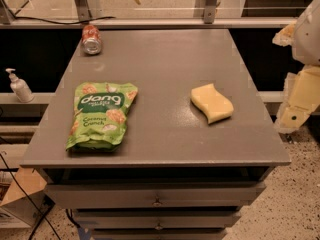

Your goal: Pick green rice chip bag

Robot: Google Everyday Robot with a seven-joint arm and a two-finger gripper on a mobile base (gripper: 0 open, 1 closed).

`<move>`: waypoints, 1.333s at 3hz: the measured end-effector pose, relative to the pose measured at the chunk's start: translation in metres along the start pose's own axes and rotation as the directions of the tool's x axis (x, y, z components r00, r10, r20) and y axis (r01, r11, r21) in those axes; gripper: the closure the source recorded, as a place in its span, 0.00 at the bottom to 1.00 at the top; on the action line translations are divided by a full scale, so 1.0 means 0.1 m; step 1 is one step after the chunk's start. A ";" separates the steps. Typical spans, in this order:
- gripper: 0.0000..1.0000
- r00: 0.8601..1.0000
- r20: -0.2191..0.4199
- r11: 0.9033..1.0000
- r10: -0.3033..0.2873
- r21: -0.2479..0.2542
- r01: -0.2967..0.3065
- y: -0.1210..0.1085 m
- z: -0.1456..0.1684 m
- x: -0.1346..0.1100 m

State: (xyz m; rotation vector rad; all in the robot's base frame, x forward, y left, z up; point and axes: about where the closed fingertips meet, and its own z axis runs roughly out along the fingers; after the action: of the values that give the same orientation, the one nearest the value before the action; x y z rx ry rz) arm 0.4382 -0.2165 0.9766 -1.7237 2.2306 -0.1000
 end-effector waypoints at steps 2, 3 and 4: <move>0.00 0.996 0.083 0.999 -0.043 -0.028 0.046 0.11 0.05 -0.26; 0.00 0.962 0.259 0.989 -0.083 -0.099 0.112 0.34 0.24 -0.73; 0.00 0.941 0.331 0.985 -0.072 -0.123 0.118 0.44 0.14 -0.92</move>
Offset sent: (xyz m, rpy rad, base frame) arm -0.0127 0.0877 -0.0119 0.2276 0.0291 0.2227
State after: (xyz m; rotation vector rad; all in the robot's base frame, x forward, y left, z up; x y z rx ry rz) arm 0.4219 -0.1148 0.9714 -1.7710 1.9523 0.3075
